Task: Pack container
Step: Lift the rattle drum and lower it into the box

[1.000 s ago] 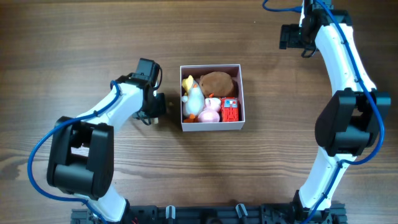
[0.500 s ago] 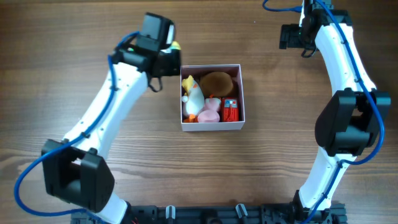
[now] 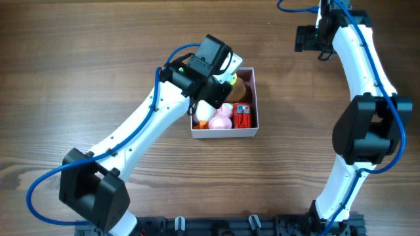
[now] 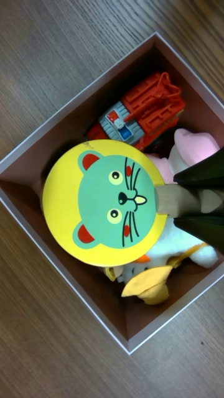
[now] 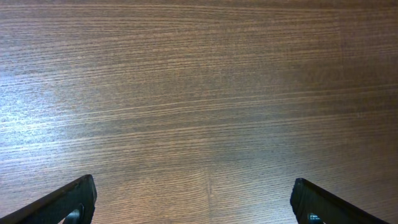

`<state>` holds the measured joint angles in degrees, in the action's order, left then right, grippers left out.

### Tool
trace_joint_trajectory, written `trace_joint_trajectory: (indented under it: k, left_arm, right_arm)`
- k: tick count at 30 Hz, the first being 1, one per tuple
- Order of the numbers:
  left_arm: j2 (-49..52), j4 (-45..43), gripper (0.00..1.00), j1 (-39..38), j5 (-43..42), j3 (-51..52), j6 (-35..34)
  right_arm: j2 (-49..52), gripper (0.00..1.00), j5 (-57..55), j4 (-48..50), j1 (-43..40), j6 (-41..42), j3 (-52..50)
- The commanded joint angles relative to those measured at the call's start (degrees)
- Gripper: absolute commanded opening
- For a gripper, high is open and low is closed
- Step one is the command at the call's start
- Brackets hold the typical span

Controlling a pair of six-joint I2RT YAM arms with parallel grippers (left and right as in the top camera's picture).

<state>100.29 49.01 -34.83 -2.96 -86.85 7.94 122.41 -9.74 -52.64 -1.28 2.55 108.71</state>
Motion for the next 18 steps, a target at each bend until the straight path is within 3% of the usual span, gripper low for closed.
trace_joint_trajectory:
  k: [1, 18]
  left_arm:
    - [1.4, -0.3, 0.05, 0.2, -0.2, 0.6, 2.2]
    - [10.3, -0.9, 0.10, 0.2, -2.8, 0.6, 3.9]
  right_arm:
    - [-2.0, 1.00, -1.0, 0.1, 0.3, 0.4, 1.2]
    - [-2.0, 0.99, -1.0, 0.2, 0.3, 0.4, 1.2]
